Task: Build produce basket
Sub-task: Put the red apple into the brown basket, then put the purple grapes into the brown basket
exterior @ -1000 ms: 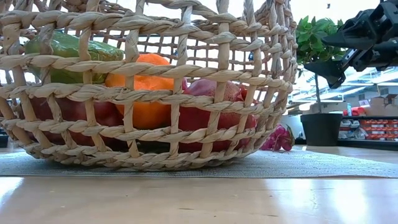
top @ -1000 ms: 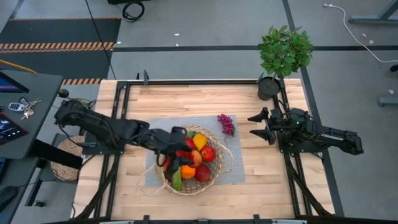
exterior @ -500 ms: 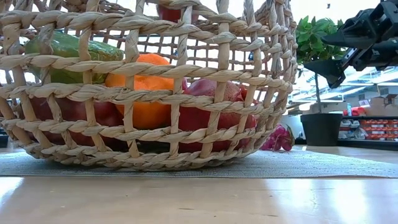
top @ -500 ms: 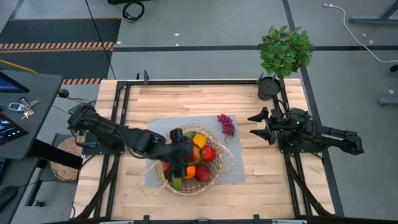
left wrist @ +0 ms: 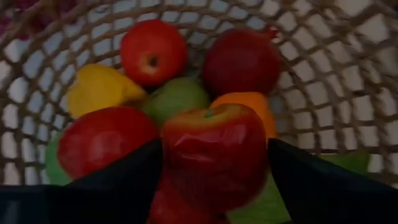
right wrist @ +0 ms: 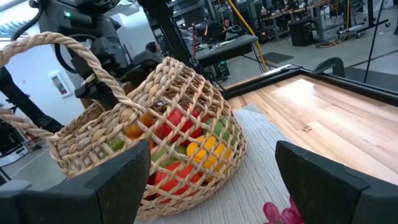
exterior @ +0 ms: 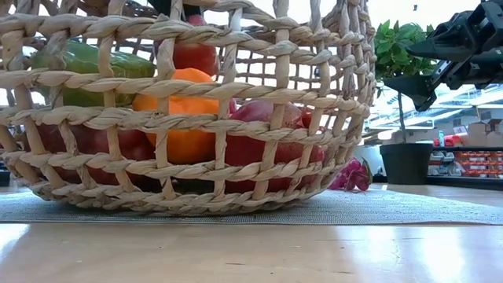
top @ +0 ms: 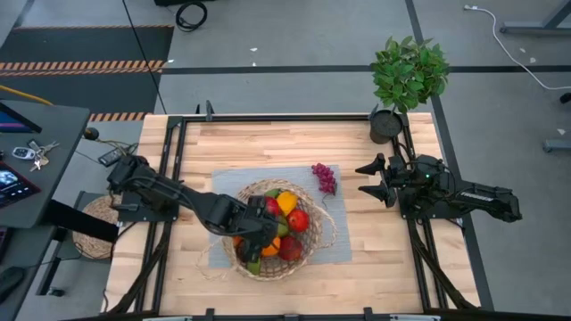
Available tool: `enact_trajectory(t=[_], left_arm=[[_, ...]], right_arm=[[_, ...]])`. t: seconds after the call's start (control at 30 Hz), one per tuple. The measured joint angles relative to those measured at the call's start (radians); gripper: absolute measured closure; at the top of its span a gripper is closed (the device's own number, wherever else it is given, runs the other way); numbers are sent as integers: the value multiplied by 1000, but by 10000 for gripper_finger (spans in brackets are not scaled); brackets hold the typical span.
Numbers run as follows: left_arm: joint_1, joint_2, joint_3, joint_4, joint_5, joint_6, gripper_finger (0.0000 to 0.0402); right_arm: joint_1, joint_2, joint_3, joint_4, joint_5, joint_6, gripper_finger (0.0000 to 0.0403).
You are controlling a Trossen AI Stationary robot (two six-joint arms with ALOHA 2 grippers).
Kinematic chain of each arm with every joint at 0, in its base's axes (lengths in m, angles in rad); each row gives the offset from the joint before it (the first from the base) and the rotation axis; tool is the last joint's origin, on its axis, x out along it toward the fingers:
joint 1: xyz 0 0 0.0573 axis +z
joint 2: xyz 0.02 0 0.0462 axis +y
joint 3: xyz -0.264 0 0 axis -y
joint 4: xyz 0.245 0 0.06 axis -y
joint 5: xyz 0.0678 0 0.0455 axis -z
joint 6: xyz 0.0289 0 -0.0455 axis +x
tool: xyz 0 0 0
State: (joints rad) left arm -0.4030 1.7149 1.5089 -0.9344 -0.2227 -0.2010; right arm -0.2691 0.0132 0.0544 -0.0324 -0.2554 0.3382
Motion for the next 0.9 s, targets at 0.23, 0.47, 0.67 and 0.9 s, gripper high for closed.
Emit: enact_trajectory(t=[0.23,0.47,0.67,0.9], left_arm=[[-17,-37,0,12,35,-12,51],[-23,-142,-1,86,-90,-53,46],[-149,-280,-49,210,-378,10,67],[-245,-481,-240,285,-429,-54,96]], right_arm=[[0,0,0,1,0,0,55],[0,0,0,1,0,0,55],[0,0,0,1,0,0,55],[0,0,0,1,0,0,55]])
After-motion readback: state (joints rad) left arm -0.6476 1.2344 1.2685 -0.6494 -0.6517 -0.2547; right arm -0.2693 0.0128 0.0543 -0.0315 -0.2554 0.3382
